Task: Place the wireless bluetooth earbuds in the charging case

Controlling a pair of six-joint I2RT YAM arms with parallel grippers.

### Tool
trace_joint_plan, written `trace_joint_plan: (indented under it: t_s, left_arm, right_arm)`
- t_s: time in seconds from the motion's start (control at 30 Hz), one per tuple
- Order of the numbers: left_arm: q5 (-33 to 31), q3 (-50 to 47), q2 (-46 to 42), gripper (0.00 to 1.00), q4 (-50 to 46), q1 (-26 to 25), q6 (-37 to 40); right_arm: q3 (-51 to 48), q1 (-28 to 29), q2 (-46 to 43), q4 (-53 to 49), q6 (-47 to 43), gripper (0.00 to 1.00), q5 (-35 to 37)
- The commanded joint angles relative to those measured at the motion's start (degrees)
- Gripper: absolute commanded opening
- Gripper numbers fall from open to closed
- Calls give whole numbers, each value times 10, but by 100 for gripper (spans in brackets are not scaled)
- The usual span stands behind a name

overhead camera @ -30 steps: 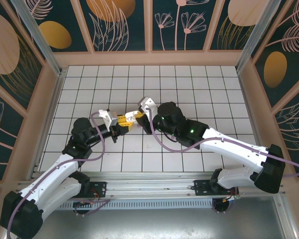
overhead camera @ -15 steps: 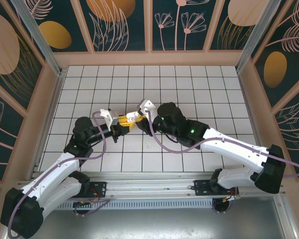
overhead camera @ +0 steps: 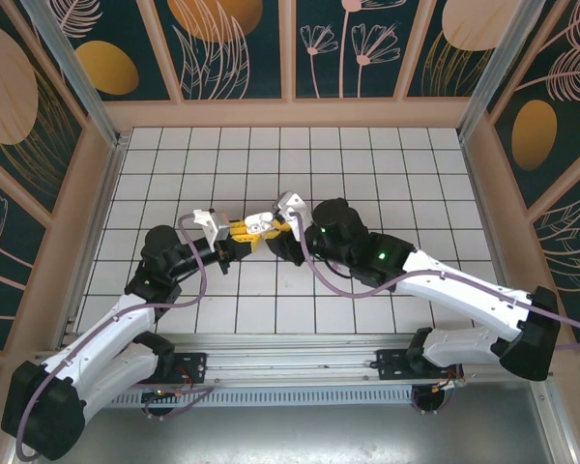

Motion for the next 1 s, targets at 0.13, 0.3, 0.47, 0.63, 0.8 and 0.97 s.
trace_joint_plan:
  t_s: [0.13, 0.3, 0.47, 0.63, 0.8, 0.97]
  left_arm:
    - [3, 21, 3, 0, 28, 1, -4]
    - [15, 29, 5, 0, 25, 2, -1]
    - [28, 39, 8, 0, 16, 1, 0]
    - [33, 41, 5, 0, 4, 1, 0]
    - [22, 44, 4, 0, -20, 1, 8]
    - [17, 49, 10, 0, -33, 2, 12]
  right_arm:
    - [-2, -67, -67, 34, 78, 38, -97]
    - [2, -133, -61, 58, 150, 43, -191]
    - [8, -163, -20, 79, 195, 48, -307]
    - [5, -144, -22, 71, 176, 42, -281]
    - [36, -71, -19, 5, 120, 42, -140]
    - [70, -37, 16, -41, 112, 42, -88]
